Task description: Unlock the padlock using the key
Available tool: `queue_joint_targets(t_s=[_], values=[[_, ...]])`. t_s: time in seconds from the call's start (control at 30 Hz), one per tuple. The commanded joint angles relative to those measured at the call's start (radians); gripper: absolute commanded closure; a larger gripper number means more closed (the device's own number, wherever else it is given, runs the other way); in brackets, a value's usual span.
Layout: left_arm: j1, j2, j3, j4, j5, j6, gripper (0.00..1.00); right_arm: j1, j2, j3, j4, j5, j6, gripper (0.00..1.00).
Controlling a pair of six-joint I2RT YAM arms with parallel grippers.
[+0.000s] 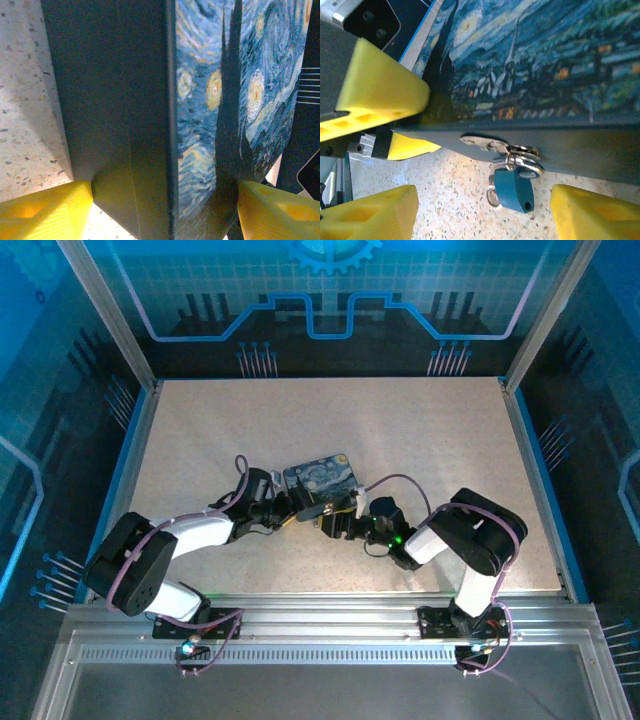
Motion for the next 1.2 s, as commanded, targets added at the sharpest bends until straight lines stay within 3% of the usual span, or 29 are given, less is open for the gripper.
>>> queue_joint_targets(t_s=[0.0,0.6,1.17], values=[[-0.016,0.020,-0.039,-0.143,-0.020,0.008,0.24,0.009,0.036,0.027,0.051,0.006,-0.009,0.31],[-0.016,0.019,-0.035,-0.154,-0.023,0.013,0.24,0.000,0.115,0.026,0.193,-0.028,-0.007,0.40],[-0.015,0.016,-0.039,-0.155,-0.024,0.010,0.24,-0.001,0.115,0.013,0.191,-0.028,-0.018,0.63]])
